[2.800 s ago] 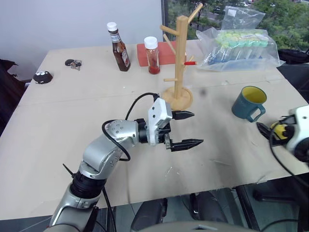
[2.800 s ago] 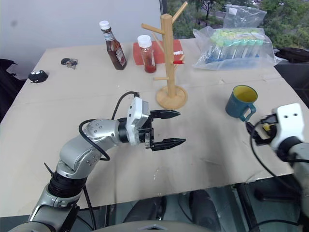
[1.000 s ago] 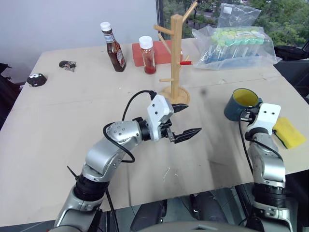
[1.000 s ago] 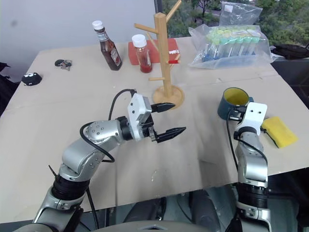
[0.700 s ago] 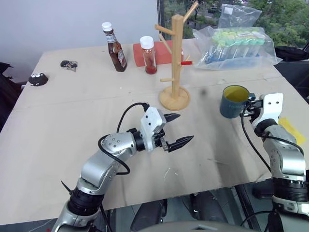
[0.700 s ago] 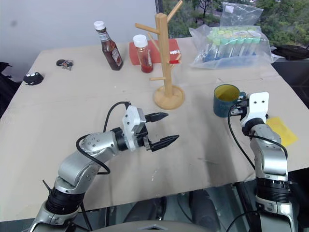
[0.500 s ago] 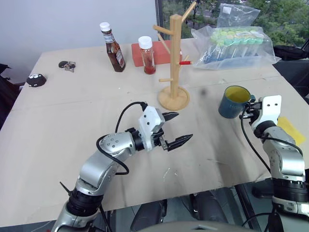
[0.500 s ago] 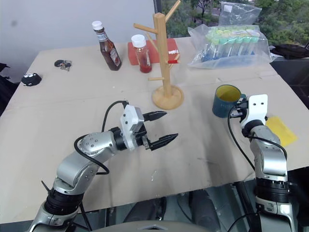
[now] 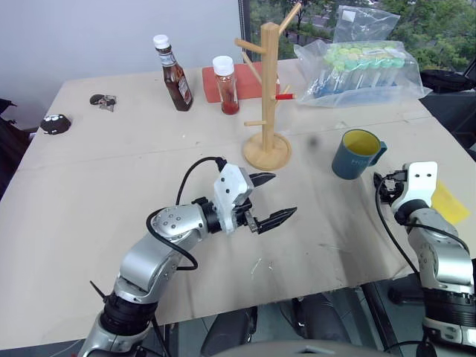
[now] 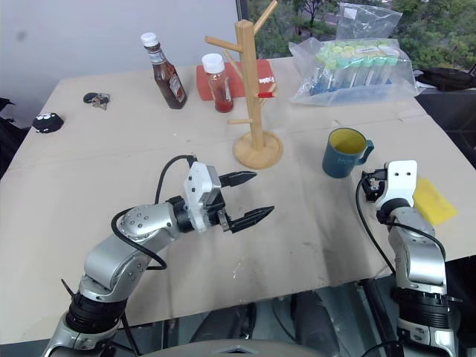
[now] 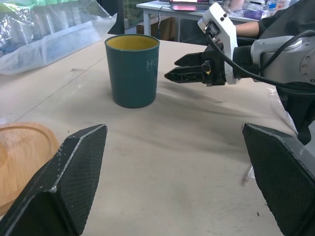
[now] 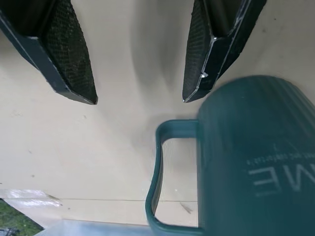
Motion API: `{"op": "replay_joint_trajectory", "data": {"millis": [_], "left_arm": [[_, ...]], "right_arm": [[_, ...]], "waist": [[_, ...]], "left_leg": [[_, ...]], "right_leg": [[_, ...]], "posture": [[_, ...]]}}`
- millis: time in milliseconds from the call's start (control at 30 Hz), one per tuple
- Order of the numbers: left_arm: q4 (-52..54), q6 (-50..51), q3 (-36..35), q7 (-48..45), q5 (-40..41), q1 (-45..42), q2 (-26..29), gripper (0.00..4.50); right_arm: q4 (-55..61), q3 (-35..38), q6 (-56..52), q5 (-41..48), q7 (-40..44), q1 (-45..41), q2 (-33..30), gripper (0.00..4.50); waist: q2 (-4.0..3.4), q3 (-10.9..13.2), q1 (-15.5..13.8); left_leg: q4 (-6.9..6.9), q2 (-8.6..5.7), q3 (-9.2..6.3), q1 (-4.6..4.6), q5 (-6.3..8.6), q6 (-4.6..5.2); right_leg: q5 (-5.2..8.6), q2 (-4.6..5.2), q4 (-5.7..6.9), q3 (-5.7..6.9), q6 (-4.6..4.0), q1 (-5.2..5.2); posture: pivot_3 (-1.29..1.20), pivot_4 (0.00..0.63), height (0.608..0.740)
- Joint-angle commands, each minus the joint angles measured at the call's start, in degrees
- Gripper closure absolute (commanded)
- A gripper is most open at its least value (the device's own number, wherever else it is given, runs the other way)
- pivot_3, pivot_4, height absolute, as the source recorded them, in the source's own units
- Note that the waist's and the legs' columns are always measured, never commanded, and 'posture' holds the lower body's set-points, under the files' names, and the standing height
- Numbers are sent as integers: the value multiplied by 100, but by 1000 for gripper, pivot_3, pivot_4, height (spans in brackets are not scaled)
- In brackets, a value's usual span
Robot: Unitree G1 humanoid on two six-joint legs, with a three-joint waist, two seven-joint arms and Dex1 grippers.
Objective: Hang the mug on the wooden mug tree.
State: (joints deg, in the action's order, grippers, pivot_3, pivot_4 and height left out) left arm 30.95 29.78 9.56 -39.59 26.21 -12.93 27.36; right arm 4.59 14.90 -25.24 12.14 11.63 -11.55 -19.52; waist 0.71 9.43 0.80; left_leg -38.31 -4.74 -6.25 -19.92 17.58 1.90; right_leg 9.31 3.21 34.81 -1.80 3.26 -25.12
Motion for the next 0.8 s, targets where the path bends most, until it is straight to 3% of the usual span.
{"op": "replay_joint_trajectory", "data": {"millis": [33,433,633,800], "left_arm": [[307,18,-29,31,94,-112,-25,0],[376,165,0,81,131,-326,-77,0],[469,231,-7,194,112,-344,-104,0],[513,231,-45,319,61,-293,-80,0]], "right_arm": [[-523,189,503,151,252,-415,-106,1790],[-3467,-102,1832,79,1517,-1954,-593,1790],[-4628,-145,2359,36,2060,-2546,-697,4453],[-4796,-159,2531,-13,2196,-2606,-753,4453]], "waist": [[0,0,-2],[0,0,7],[1,0,6],[1,0,0]], "left_leg": [[-1,0,5,0,0,0],[1,0,15,4,1,3],[2,2,21,5,1,3],[1,1,21,4,2,5]], "right_leg": [[-1,0,0,-3,0,0],[-3,0,-5,-12,-5,2],[-4,-2,-3,-21,-6,0],[-5,0,-4,-22,-6,1]], "posture": [[0,150,740],[0,150,740],[0,150,740],[0,150,740]]}}
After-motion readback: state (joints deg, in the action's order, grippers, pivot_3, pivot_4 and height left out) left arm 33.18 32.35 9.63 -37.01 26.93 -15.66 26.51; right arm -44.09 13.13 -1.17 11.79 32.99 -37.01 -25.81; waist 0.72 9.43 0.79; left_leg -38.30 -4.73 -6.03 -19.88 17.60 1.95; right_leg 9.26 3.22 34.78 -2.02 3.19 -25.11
